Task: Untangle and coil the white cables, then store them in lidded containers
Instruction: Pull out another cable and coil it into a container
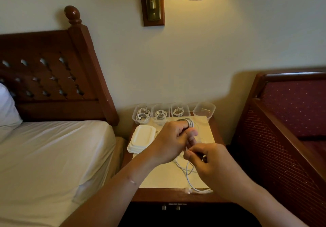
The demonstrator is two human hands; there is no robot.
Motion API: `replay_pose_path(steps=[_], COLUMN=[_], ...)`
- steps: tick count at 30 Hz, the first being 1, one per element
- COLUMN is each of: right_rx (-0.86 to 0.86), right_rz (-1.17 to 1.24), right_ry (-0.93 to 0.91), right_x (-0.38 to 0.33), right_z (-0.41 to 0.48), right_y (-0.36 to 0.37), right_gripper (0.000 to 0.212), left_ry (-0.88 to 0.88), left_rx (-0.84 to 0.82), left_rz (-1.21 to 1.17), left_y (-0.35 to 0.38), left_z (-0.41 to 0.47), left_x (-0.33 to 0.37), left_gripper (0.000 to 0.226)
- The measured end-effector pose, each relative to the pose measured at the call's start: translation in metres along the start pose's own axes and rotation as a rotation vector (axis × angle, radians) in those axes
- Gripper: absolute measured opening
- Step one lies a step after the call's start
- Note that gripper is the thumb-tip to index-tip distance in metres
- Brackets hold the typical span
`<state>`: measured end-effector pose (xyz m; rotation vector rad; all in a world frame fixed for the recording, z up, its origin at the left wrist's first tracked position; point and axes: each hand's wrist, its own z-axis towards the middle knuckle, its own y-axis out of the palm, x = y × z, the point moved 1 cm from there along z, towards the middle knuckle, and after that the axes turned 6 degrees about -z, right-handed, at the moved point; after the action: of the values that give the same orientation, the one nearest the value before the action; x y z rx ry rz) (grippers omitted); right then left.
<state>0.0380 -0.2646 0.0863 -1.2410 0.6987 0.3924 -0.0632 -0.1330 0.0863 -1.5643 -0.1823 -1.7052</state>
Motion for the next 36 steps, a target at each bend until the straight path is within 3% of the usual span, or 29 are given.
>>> replay_pose_path(steps=[3, 6, 11, 15, 18, 21, 26, 31, 36], right_rx=[0.044, 0.179, 0.305, 0.305, 0.289, 0.335, 0.282, 0.21, 0.077], right_rz=[-0.041, 0.079, 0.237, 0.327, 0.414, 0.518, 0.692, 0.589, 0.227], right_ry=[-0.119, -0.215, -0.335, -0.397, -0.435, -0.431, -0.281, -0.021, -0.012], right_x=[0.0, 0.001, 0.0, 0.008, 0.014, 0.016, 0.015, 0.015, 0.011], right_z=[0.001, 0.005, 0.014, 0.023, 0.031, 0.036, 0.035, 0.022, 0.011], right_y=[-0.022, -0.037, -0.05, -0.05, -0.047, -0.042, -0.018, 0.017, 0.03], right_gripper=[0.013, 0.006, 0.01, 0.013, 0.008, 0.018, 0.015, 0.05, 0.031], left_ry=[-0.028, -0.092, -0.114, -0.115, -0.102, -0.068, -0.026, 0.02, -0.002], left_rx=[-0.179, -0.321, -0.392, -0.409, -0.389, -0.348, -0.218, -0.096, 0.084], left_rz=[0.02, -0.101, -0.393, -0.549, -0.687, -0.848, -1.067, -1.293, -1.074], left_y=[-0.008, -0.009, -0.008, -0.009, -0.005, -0.002, 0.003, 0.002, -0.003], left_z=[-0.005, -0.01, -0.015, -0.022, -0.028, -0.031, -0.031, -0.019, -0.006], left_x=[-0.001, 0.004, 0.018, 0.022, 0.025, 0.029, 0.034, 0.038, 0.038], left_gripper=[0.033, 0.048, 0.055, 0.05, 0.047, 0.042, 0.041, 0.039, 0.037])
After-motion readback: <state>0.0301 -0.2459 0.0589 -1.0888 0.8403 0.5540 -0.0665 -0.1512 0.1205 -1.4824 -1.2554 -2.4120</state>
